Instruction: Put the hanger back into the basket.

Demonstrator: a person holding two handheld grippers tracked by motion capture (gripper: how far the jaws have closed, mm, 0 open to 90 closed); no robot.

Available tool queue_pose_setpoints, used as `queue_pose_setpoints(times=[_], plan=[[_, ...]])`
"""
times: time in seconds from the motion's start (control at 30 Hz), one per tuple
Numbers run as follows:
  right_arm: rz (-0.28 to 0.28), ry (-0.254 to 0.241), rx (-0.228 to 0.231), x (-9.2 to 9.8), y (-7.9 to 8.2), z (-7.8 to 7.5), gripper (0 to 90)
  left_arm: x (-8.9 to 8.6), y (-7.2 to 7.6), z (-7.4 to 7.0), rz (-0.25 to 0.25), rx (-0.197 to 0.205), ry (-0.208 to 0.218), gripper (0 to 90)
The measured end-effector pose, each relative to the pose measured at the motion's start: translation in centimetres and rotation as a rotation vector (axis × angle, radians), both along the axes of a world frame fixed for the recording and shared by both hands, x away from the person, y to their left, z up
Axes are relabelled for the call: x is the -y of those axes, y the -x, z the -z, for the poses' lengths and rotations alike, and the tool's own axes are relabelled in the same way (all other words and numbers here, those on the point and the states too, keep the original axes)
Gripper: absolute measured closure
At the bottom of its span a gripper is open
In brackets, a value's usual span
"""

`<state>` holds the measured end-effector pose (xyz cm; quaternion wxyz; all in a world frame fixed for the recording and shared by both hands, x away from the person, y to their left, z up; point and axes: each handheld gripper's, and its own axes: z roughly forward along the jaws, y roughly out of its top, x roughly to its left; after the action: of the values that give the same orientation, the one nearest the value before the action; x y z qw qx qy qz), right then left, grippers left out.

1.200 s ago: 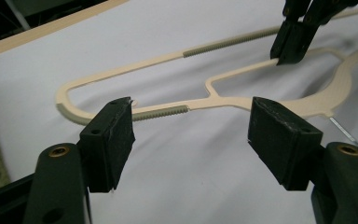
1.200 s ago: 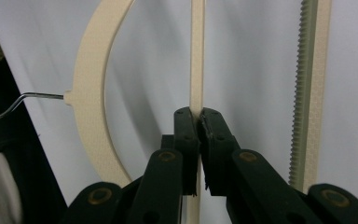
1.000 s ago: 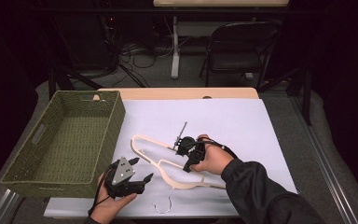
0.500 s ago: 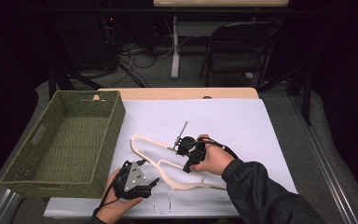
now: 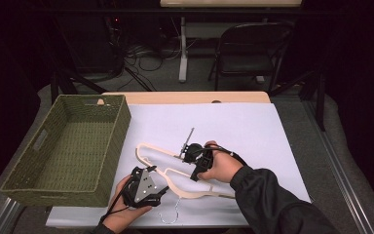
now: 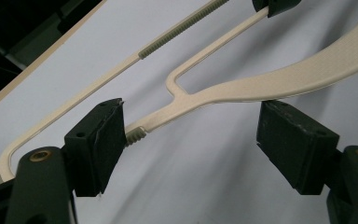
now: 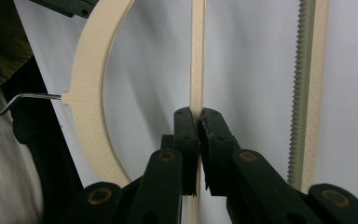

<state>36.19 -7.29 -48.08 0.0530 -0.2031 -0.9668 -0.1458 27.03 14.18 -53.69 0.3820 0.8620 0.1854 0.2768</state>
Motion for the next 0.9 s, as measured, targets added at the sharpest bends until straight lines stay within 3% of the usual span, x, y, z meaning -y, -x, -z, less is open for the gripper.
queue_pose_setpoints(times=[0.07, 0.1, 0.2, 0.4, 0.43, 0.5, 0.53, 0.67, 0.9], plan=[[-0.006, 0.035, -0.013, -0.1, 0.0, -0.2, 85.4, 0.1, 0.0, 0.1, 0.015, 0.007, -0.009, 24.4], [-0.003, 0.009, -0.008, -0.2, 0.0, 0.0, 85.5, 0.3, 0.1, 0.2, 0.02, 0.01, -0.02, 24.5], [-0.012, 0.006, -0.005, -0.2, 0.0, 0.1, 85.4, 0.3, 0.1, 0.2, 0.029, 0.012, -0.023, 24.8], [-0.023, 0.042, -0.011, -0.6, 0.1, 0.1, 85.3, 0.6, -0.1, 0.2, 0.071, 0.014, -0.047, 26.8], [-0.024, -0.003, -0.01, -0.6, 0.1, 0.5, 85.3, 0.7, -0.2, 0.2, 0.078, 0.018, -0.058, 27.5], [-0.033, 0.054, -0.01, -0.7, 0.1, 0.3, 85.3, 0.9, -0.3, 0.3, 0.098, 0.005, -0.068, 29.4], [-0.03, 0.031, -0.001, -0.7, 0.0, 0.7, 85.3, 0.9, -0.4, 0.4, 0.108, -0.009, -0.068, 32.1], [-0.039, 0.049, -0.012, -0.7, -0.1, 0.6, 85.3, 1.2, -0.9, 0.7, 0.138, -0.039, -0.085, 33.5], [-0.04, 0.031, -0.007, -1.0, 0.1, 0.9, 85.3, 1.5, -1.6, 1.1, 0.143, -0.077, -0.091, 32.5]])
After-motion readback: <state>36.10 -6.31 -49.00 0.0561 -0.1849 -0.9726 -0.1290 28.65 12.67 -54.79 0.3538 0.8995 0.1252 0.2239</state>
